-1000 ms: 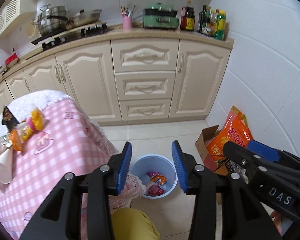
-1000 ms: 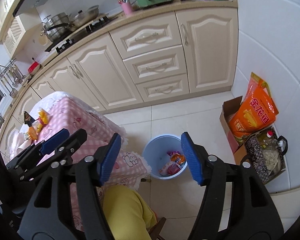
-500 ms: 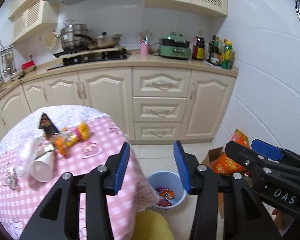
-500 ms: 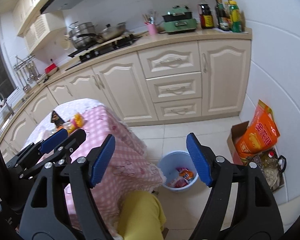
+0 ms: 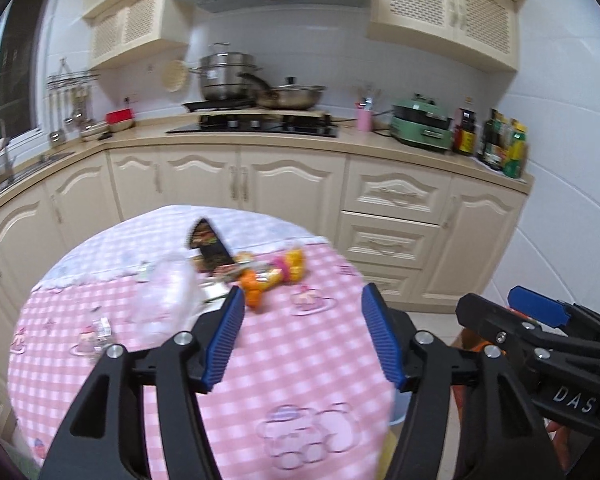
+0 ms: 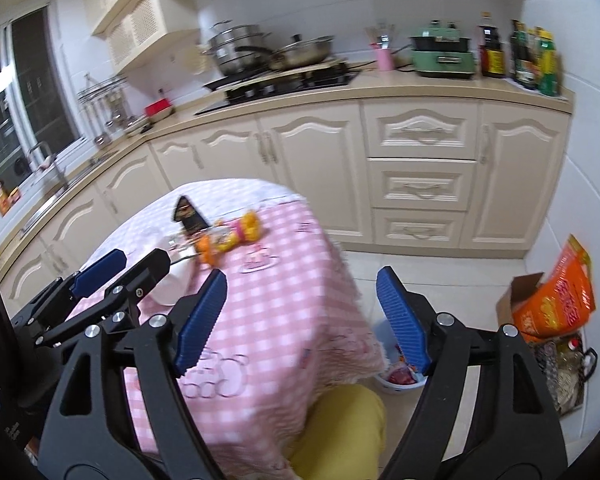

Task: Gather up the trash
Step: 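Move both open grippers back toward the table, then grasp the clear plastic bag with the right gripper while the left gripper grasps clear wrappers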

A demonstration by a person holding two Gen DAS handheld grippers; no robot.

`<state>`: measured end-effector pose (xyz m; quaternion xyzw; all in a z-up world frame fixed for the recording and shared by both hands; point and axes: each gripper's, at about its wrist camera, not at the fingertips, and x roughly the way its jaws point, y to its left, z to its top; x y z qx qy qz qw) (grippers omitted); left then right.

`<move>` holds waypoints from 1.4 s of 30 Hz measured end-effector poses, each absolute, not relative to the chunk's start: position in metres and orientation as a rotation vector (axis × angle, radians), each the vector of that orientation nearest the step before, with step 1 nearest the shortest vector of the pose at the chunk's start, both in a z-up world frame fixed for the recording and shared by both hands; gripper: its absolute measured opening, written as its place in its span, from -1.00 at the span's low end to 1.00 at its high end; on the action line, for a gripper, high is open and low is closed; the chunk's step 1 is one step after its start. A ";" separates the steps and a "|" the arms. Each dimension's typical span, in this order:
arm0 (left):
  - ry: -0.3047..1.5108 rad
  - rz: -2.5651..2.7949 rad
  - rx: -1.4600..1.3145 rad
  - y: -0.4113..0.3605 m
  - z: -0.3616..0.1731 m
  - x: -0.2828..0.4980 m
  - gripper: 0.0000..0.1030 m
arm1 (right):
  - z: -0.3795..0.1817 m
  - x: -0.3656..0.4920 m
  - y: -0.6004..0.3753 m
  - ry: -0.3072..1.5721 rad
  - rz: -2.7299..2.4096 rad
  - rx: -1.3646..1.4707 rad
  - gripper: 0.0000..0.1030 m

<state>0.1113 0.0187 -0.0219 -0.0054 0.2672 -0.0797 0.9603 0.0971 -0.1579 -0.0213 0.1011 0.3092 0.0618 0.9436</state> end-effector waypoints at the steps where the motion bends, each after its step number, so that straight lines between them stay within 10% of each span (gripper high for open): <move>1: 0.543 -0.150 -0.015 0.025 -0.022 0.112 0.23 | -0.022 0.099 -0.151 0.634 0.137 0.201 0.51; 11: 0.619 0.020 -0.101 0.123 -0.049 0.132 0.59 | -0.041 0.141 -0.070 0.721 0.252 0.136 0.54; 27: 0.867 0.135 -0.295 0.229 -0.125 0.184 0.58 | -0.071 0.202 0.017 0.828 0.360 0.036 0.54; 31: 0.859 0.180 -0.279 0.233 -0.130 0.184 -0.24 | -0.072 0.213 0.030 0.827 0.375 0.015 0.54; 42: 0.800 0.099 -0.434 0.261 -0.135 0.182 -0.30 | -0.082 0.240 0.083 0.802 0.487 -0.106 0.40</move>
